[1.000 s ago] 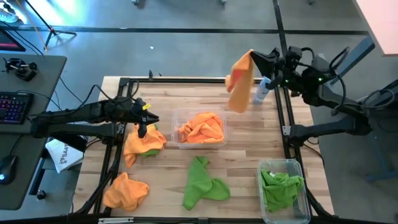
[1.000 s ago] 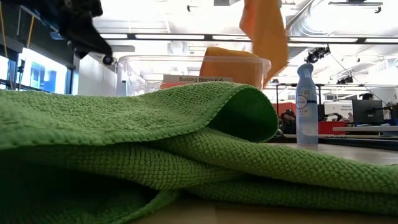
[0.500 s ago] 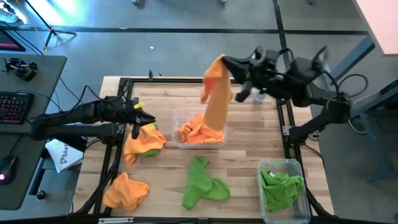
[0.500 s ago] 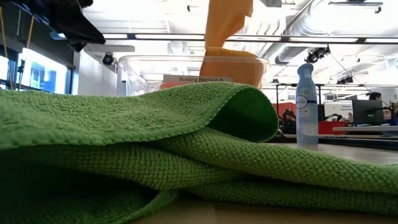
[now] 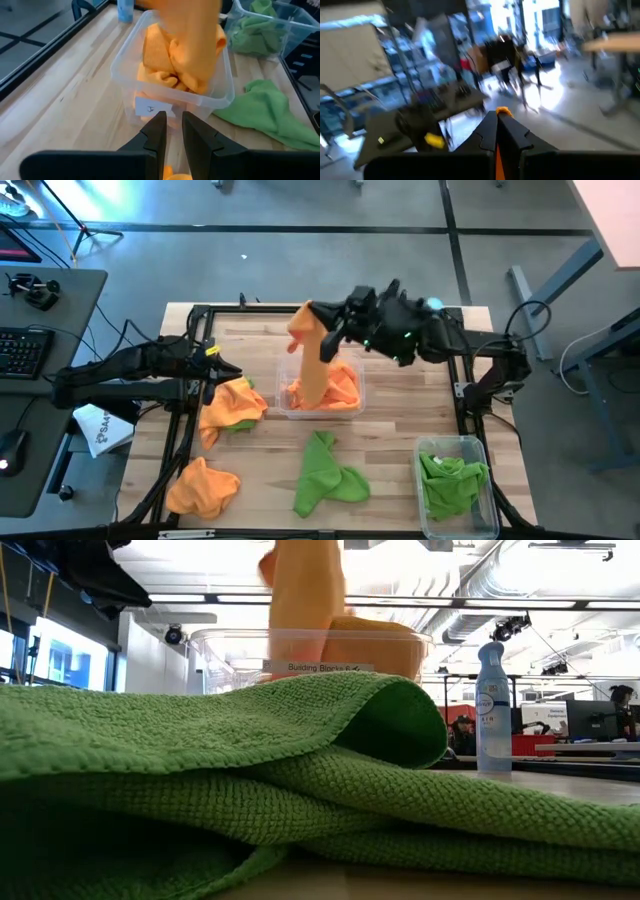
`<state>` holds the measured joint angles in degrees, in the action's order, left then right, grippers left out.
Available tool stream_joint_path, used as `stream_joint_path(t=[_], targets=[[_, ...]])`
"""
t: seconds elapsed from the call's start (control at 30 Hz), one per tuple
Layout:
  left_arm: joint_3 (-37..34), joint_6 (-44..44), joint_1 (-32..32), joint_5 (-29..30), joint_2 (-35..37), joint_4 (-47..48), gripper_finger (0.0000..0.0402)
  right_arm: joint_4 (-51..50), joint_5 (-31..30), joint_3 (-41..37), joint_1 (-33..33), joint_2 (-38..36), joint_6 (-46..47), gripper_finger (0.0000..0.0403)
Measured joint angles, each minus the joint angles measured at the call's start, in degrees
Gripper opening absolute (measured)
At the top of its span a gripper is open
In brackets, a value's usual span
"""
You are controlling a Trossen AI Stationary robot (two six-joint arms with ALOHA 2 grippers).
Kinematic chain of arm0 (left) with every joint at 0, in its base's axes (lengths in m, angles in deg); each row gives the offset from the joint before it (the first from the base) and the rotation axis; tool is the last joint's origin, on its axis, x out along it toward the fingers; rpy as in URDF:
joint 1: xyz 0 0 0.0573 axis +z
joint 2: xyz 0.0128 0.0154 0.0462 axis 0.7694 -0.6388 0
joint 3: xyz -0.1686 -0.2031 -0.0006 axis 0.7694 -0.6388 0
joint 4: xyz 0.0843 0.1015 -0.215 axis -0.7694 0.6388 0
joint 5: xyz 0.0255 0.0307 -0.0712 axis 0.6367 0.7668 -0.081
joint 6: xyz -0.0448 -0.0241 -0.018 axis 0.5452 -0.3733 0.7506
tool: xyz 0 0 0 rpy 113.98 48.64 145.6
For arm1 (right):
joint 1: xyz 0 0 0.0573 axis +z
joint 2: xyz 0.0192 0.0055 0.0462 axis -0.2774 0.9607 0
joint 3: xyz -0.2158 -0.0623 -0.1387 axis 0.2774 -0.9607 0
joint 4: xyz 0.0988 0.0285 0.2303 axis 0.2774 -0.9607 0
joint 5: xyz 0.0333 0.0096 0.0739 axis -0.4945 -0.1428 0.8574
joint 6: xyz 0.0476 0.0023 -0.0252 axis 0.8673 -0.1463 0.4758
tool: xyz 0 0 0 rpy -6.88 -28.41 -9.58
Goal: Sort microfiber towel by color & place in baskets
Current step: Put the yellow microfiber cloth into the top transparent bin
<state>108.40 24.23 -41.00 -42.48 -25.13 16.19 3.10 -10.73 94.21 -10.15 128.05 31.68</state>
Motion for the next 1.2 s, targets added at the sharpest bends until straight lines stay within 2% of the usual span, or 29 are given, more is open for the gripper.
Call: stream_joint_path(t=[0.17,0.4,0.67,0.77,0.87,0.97,1.2], targets=[[0.0,0.0,0.0,0.0,0.9,0.1,0.0048,-13.5,-4.1,0.0,2.2,0.5,13.4,0.0],[0.0,0.0,0.0,0.0,0.9,0.1,0.0048,-32.1,1.6,0.0,4.5,0.5,33.0,0.0],[0.0,0.0,0.0,0.0,0.9,0.1,0.0048,-46.8,7.6,0.0,5.9,0.8,43.8,0.0],[0.0,0.0,0.0,0.0,0.9,0.1,0.0048,-53.8,8.8,-0.1,4.9,2.7,44.5,0.0],[0.0,0.0,0.0,0.0,0.9,0.1,0.0048,-55.0,9.2,-0.2,4.1,6.1,41.7,0.0],[0.0,0.0,0.0,0.0,0.9,0.1,0.0048,-52.2,10.5,-0.2,3.3,10.2,38.7,0.0],[0.0,0.0,0.0,0.0,0.9,0.1,0.0048,-44.7,15.6,-0.2,-0.8,20.2,43.7,0.0]])
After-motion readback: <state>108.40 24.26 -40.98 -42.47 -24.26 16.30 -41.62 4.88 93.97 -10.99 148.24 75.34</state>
